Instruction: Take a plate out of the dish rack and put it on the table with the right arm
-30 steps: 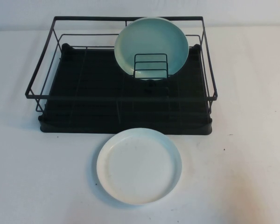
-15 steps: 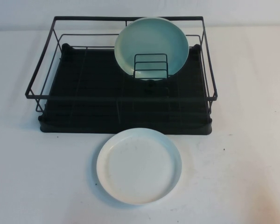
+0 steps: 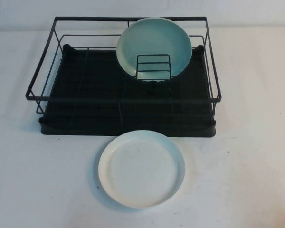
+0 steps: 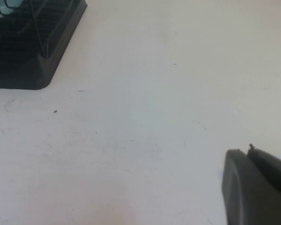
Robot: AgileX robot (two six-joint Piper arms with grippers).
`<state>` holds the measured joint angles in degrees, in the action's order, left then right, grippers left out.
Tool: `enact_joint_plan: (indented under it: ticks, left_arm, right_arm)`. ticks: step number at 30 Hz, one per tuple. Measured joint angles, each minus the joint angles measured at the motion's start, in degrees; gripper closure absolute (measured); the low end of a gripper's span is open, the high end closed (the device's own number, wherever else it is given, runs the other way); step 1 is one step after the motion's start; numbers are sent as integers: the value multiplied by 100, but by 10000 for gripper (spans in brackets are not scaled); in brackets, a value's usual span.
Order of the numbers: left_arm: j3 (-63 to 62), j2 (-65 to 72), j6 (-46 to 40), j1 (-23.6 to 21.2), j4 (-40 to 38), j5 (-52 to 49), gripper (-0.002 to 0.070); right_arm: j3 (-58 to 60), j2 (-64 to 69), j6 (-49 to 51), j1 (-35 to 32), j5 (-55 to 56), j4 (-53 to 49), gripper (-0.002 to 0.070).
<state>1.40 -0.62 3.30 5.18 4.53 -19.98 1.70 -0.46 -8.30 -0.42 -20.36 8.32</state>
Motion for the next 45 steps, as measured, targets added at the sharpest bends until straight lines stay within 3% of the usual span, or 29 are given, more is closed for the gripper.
enact_joint_plan:
  ticks: [45]
  left_arm:
    - [0,0,0,0,0,0,679]
  right_arm:
    - [0,-34,0,0,-3,95,694]
